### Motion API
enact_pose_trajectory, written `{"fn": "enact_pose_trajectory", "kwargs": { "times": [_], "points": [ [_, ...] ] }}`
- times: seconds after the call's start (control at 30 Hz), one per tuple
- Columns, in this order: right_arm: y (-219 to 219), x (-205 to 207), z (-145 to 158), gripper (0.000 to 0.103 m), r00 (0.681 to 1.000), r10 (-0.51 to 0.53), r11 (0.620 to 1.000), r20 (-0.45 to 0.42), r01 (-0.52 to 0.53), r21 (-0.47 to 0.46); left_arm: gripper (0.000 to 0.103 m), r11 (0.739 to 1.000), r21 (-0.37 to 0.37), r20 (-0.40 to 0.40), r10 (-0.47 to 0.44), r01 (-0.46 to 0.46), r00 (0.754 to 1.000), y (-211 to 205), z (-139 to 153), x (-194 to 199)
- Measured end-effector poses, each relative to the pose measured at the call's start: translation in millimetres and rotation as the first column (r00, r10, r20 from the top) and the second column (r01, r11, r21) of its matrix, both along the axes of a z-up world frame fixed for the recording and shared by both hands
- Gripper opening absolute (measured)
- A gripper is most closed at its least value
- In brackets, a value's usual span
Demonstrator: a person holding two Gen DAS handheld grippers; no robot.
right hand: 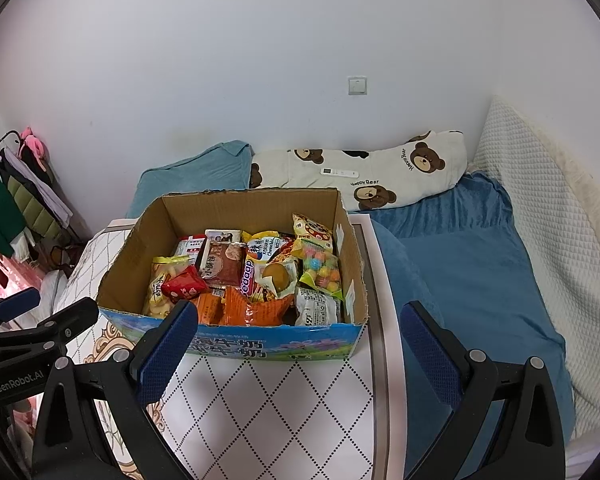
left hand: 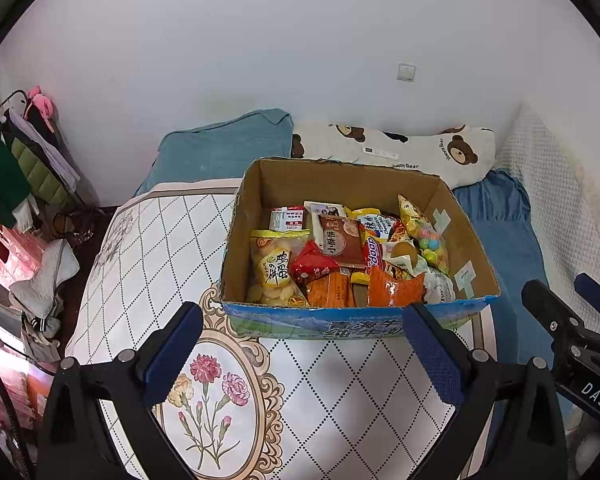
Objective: Organize snacks
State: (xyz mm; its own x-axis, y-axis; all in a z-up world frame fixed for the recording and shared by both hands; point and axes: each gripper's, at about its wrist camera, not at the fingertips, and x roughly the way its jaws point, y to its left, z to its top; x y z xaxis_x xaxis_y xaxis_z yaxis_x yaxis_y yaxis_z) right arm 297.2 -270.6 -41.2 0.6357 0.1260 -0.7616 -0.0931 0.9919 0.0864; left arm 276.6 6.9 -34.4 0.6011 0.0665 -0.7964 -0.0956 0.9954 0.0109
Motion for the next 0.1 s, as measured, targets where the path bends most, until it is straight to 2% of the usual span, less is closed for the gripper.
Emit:
{"fn": "enact_pose_trajectory", "kwargs": {
  "times": [0.1],
  "points": [
    [0.2,-0.3,0.3,0.103,1.000,0.001,1.000,0.000,-0.001,0.000,0.102,1.000,-0.003,0.000,0.001,-0.001,1.000,-0.2,0.9,0.5]
  ]
}}
